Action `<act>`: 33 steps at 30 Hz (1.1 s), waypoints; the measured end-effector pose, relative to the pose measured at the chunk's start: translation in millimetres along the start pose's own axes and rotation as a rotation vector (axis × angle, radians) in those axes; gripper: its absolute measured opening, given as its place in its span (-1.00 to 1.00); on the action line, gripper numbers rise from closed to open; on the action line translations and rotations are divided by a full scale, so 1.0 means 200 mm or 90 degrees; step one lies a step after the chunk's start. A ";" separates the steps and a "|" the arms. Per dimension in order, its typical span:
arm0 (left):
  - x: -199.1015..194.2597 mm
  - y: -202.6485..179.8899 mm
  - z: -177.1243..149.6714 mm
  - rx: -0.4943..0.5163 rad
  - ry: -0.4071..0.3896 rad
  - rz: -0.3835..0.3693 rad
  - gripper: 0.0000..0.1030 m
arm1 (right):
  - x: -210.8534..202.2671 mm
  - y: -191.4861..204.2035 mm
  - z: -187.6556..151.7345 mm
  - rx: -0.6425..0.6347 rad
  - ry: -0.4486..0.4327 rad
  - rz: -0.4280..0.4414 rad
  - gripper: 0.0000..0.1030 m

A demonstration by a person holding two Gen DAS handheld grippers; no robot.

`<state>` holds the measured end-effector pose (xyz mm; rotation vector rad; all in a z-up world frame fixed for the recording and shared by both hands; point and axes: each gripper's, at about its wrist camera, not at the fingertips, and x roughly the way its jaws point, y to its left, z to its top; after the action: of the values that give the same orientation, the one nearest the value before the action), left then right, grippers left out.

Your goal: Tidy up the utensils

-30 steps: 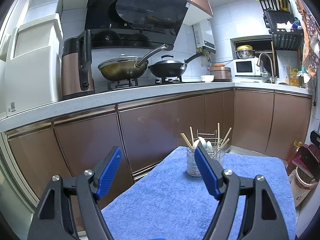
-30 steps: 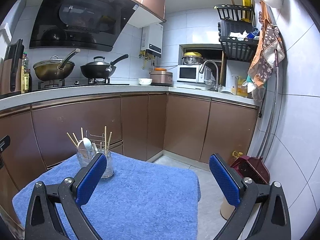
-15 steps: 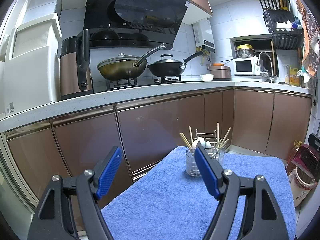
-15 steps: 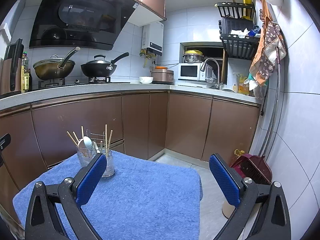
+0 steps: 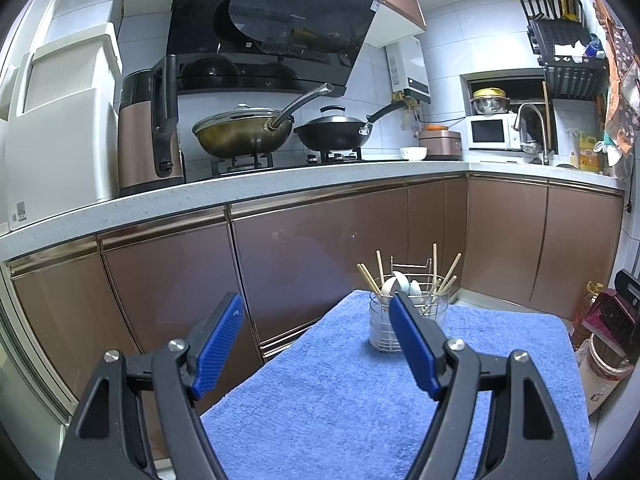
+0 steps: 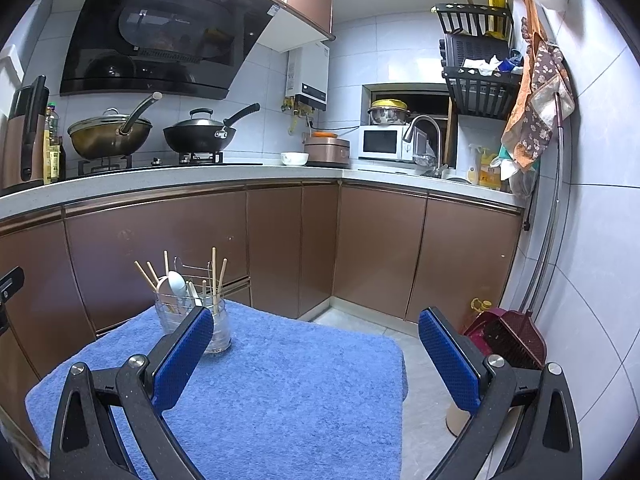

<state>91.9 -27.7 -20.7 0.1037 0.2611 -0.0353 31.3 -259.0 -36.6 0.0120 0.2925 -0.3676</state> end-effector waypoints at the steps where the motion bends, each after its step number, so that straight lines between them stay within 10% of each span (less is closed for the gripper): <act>1: 0.00 0.00 0.00 -0.001 0.001 -0.001 0.44 | 0.00 0.00 0.00 0.001 0.001 0.000 1.00; 33: 0.00 -0.02 -0.01 0.002 0.010 -0.003 0.44 | 0.03 -0.06 -0.04 0.009 0.009 -0.008 1.00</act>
<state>91.8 -31.5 -22.5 0.1068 0.2763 -0.0394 30.0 -271.2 -45.3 0.0273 0.3032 -0.3817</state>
